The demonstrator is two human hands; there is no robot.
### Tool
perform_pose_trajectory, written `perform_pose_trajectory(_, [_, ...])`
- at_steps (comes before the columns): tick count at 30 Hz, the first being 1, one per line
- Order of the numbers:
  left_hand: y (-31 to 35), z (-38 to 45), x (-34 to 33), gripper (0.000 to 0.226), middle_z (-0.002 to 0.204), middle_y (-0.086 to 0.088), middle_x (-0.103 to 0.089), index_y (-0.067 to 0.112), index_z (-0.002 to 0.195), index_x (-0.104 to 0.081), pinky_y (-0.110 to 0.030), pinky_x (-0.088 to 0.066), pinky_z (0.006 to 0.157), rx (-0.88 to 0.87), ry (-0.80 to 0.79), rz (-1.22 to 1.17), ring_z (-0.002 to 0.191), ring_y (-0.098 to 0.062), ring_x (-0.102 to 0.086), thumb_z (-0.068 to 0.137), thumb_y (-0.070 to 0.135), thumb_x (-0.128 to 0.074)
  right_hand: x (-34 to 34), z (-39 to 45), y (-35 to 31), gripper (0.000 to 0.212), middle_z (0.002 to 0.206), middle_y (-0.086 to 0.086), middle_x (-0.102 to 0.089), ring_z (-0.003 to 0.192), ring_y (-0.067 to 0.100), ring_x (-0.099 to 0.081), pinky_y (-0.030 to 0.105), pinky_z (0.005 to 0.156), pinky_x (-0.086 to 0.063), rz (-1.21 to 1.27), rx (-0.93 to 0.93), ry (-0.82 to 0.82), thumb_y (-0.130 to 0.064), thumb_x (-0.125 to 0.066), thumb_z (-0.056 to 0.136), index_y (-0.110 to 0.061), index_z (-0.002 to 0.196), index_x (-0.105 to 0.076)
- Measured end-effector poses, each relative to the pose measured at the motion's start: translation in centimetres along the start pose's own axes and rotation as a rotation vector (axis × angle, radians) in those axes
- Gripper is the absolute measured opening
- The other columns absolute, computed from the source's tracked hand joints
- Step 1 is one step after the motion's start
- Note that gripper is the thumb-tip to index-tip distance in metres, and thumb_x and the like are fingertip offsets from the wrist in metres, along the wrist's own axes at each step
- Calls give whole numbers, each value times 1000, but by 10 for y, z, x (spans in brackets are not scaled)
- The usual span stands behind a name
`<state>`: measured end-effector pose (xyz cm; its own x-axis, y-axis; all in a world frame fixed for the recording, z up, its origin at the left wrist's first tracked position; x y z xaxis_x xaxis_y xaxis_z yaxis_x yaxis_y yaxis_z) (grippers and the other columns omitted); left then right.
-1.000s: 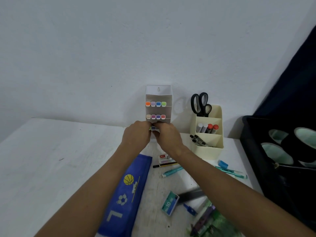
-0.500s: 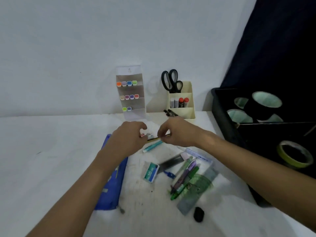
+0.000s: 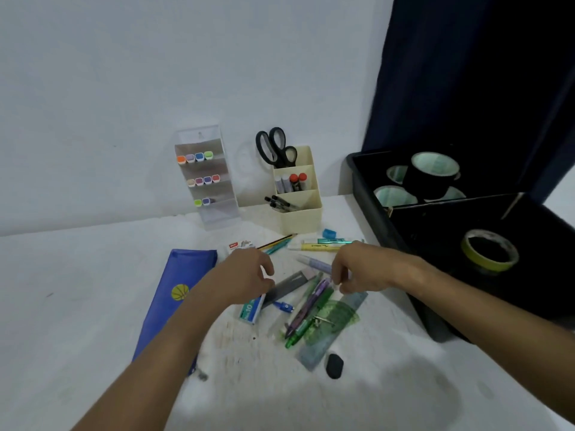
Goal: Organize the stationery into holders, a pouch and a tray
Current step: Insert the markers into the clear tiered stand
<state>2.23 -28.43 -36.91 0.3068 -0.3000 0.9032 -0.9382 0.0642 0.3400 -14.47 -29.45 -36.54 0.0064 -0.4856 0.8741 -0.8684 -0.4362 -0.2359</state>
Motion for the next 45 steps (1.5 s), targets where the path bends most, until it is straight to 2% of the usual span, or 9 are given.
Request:
perform_pose_trajectory(7, [-26,22,26,23,115,-6,-62,16,109,-67,-28,-47,82,114,197,28,99,-20,-59,88,23,-61,32,33,31,24,113,10,-63,94,25,-65,36,85,-56,-22,-180,196,-13,-63,85,-11,109,-66])
perform_pose_trajectory(10, [3,31,17,23,112,-5,-65,18,110,-68,-30,-48,85,-4,185,27,99,-21,-60,88,23,-61,32,39,39,26,115,11,-58,89,25,-61,32,79,-54,-70,-246,206,-8,-56,88,-8,114,-60])
perform_pose_trajectory(15, [76,50,-10,30,115,-3,-60,21,120,-64,-28,-42,86,-281,97,35,103,-19,-56,91,24,-59,27,39,62,17,104,10,-59,79,24,-57,32,72,-52,-49,-307,210,-13,-54,90,-10,105,-61])
perform_pose_trajectory(22, [111,56,-38,25,110,-4,-59,29,112,-67,-35,-37,79,-394,59,216,102,-24,-52,89,35,-58,25,49,52,19,103,10,-59,84,24,-57,31,68,-48,-12,-230,237,-19,-62,86,-11,103,-57])
perform_pose_trajectory(27, [105,59,-34,14,108,-2,-63,22,101,-65,-36,-38,87,-344,85,199,103,-23,-55,90,28,-59,26,54,54,26,111,12,-65,96,27,-65,37,87,-55,44,-224,261,-19,-62,86,-12,111,-69])
perform_pose_trajectory(32, [96,59,-29,17,106,-6,-66,18,107,-61,-34,-37,81,-341,100,234,102,-26,-58,92,22,-54,24,52,48,20,105,12,-63,89,28,-65,37,79,-56,40,-192,260,-14,-63,83,-11,102,-67])
perform_pose_trajectory(37, [88,49,-22,26,110,-11,-54,11,115,-54,-32,-37,70,-367,111,347,97,-29,-57,90,13,-56,24,48,45,15,96,4,-64,84,20,-64,32,75,-56,132,-157,257,-17,-72,77,-18,89,-63])
perform_pose_trajectory(42, [52,39,7,35,107,-7,-45,10,116,-52,-31,-43,74,-302,148,110,93,-27,-54,85,-4,-52,38,39,36,13,89,4,-70,71,15,-62,33,67,-54,355,-93,266,-20,-73,79,-19,92,-74])
perform_pose_trajectory(45, [18,28,49,15,105,-2,-52,16,110,-49,-30,-43,72,-160,243,-87,89,-23,-56,95,13,-51,58,34,13,16,91,3,-70,69,15,-64,30,65,-57,443,-5,304,-27,-70,84,-21,98,-73])
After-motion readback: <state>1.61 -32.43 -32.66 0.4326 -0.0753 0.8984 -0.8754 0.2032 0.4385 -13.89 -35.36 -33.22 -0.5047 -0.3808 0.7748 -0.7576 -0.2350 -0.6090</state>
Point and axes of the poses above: each hand's wrist, its own z-axis towards the middle knuckle, its own x-axis out of the back of the hand, y = z × x, the point moved 10 cm from there along z, towards the middle knuckle
